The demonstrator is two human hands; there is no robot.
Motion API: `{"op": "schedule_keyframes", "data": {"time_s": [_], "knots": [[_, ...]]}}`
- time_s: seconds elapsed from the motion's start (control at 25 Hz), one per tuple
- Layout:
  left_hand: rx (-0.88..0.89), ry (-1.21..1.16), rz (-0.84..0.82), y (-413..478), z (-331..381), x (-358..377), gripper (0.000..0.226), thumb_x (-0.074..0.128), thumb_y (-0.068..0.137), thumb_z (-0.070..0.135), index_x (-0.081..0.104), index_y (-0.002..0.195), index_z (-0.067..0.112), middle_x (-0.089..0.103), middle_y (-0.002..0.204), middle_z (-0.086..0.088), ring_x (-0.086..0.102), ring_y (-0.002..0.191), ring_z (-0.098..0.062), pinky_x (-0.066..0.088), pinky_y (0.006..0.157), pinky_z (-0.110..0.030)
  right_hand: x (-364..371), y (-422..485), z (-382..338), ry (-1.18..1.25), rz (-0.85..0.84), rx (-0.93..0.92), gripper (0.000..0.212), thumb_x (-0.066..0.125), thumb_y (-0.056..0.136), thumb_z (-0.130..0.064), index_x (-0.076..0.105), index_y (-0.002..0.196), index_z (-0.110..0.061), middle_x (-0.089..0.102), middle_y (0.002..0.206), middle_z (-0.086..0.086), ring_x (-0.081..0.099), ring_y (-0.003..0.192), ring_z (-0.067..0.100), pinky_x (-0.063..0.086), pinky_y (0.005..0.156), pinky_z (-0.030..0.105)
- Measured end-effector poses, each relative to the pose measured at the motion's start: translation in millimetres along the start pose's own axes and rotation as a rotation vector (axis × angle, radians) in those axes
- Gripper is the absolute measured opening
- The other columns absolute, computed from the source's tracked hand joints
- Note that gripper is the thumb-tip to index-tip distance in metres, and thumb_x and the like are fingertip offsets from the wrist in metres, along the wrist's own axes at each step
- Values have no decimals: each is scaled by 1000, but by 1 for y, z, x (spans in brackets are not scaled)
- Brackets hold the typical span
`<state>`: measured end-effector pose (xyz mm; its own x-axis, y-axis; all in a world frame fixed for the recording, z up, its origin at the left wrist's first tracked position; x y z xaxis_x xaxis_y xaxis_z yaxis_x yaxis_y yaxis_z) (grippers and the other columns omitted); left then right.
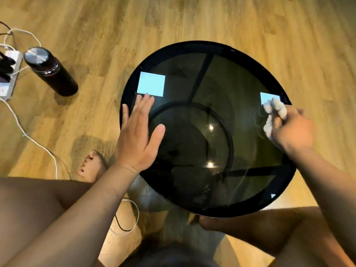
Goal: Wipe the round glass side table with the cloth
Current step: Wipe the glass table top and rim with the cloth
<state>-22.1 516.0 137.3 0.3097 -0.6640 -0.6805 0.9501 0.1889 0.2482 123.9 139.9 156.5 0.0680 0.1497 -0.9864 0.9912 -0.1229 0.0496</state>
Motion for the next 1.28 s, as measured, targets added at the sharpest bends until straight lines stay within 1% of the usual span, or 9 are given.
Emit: {"op": "schedule_keyframes", "data": {"time_s": [0.16, 0.36, 0.48, 0.64, 0.72, 0.84, 1.08, 1.2, 1.28], "knots": [[-9, -25, 36, 1, -2, -2, 66, 34, 96, 40, 25, 153, 6, 26, 162, -12, 16, 153, -24, 0, 124, -53, 29, -50, -155, 92, 81, -259, 32, 49, 86, -30, 63, 114, -21, 59, 113, 15, 61, 92, 39, 46, 76, 38], [-38, -86, 134, -2, -5, -11, 67, 36, 97, 38, 26, 151, 0, 22, 162, -17, 12, 154, -29, 2, 125, -47, 58, -126, -336, 202, -157, -713, 24, 51, 95, -30, 60, 114, -19, 54, 114, 6, 55, 101, 25, 50, 74, 37], [-24, -60, 97, -1, -6, -6, 66, 37, 96, 36, 26, 152, 2, 22, 163, -15, 11, 154, -27, -1, 125, -43, 46, -77, -276, 45, -93, -732, 47, 61, 77, -35, 58, 124, -34, 56, 121, 3, 55, 103, 30, 51, 78, 39], [-28, -8, 66, -1, -4, -4, 64, 37, 96, 36, 28, 151, 5, 22, 164, -12, 11, 154, -23, -3, 125, -40, 9, 36, -79, -38, 3, -193, 39, 44, 84, -33, 59, 120, -27, 59, 120, 13, 50, 115, 40, 45, 92, 48], [-28, 24, 48, 0, -3, -3, 64, 37, 96, 40, 29, 151, 7, 23, 163, -11, 11, 154, -23, -4, 125, -40, 5, 61, -39, -63, -20, -69, 36, 37, 85, -32, 58, 110, -17, 64, 109, 20, 47, 115, 39, 42, 95, 49], [-47, 3, 54, 1, -2, -5, 66, 38, 96, 41, 29, 151, 6, 24, 163, -12, 12, 154, -24, -4, 125, -41, 16, 50, -103, 10, 38, -105, 32, 45, 88, -25, 61, 113, -13, 63, 110, 23, 52, 111, 41, 43, 88, 43], [-83, -29, 88, -3, -1, -11, 72, 39, 94, 40, 26, 151, -2, 18, 163, -18, 11, 154, -30, 1, 125, -47, 75, -71, -378, 209, -206, -845, 29, 59, 87, -24, 64, 115, -21, 59, 113, 10, 52, 107, 28, 42, 81, 35], [-74, -3, 88, 1, -4, -10, 70, 39, 95, 40, 27, 151, 0, 19, 163, -18, 11, 154, -30, 1, 125, -48, 77, -30, -387, 107, -109, -829, 41, 59, 87, -33, 56, 128, -31, 51, 127, 4, 44, 116, 26, 37, 86, 37], [-73, -7, 94, -1, -6, -9, 68, 39, 95, 39, 28, 151, 1, 20, 163, -17, 13, 154, -29, -1, 125, -46, 77, 30, -366, 63, -80, -655, 43, 60, 85, -31, 53, 128, -33, 48, 132, 3, 42, 121, 27, 35, 88, 39]]}}
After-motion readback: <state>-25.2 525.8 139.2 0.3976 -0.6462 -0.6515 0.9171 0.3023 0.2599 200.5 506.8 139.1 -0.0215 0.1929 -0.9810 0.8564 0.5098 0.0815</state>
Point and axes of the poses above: each hand's wrist, its own y-axis towards the middle knuckle, its own x-axis out of the palm, z = x × y, the point moved 8 cm from there along y, towards the middle knuckle
